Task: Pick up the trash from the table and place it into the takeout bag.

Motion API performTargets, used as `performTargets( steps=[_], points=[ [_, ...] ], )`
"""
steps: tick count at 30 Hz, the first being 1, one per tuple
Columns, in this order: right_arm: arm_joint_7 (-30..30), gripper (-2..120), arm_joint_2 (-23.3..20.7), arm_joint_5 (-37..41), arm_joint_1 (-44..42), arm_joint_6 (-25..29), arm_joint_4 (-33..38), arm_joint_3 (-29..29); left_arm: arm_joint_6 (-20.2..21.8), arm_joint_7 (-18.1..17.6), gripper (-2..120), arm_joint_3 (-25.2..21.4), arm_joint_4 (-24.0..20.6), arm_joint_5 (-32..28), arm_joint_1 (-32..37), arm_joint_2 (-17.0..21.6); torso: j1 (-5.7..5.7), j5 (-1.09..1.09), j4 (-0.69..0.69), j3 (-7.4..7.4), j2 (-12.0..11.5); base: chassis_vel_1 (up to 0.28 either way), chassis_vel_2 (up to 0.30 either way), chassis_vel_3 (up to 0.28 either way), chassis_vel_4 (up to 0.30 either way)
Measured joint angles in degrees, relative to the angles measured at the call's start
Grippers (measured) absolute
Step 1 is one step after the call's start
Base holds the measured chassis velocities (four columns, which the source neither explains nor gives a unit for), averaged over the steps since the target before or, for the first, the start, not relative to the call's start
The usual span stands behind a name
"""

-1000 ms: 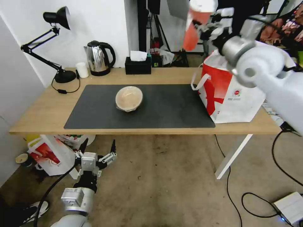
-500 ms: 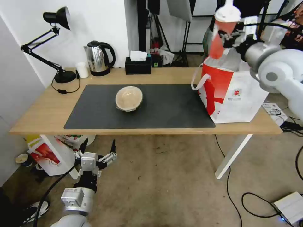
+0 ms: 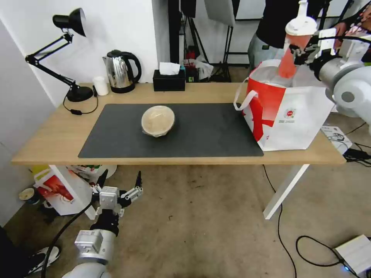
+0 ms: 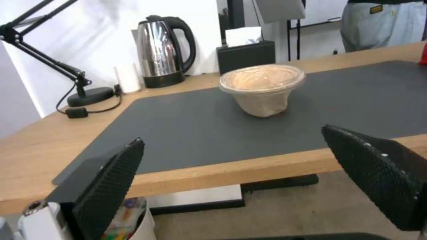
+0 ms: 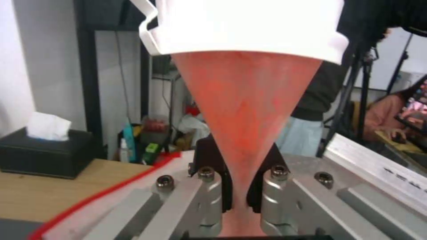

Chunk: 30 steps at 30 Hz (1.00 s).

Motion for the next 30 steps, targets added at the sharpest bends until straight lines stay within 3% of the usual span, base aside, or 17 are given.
performTargets(
  steps=[30],
  points=[
    [-1.10,5,3.02,-7.28,-3.35,2.15,-9.25,-0.36,0.00,0.00,100,0.00,0.00,0.00,0.00,0.00,0.00,0.00,-0.01,0.00,0.00,0.000,0.000,0.000,0.000]
  ],
)
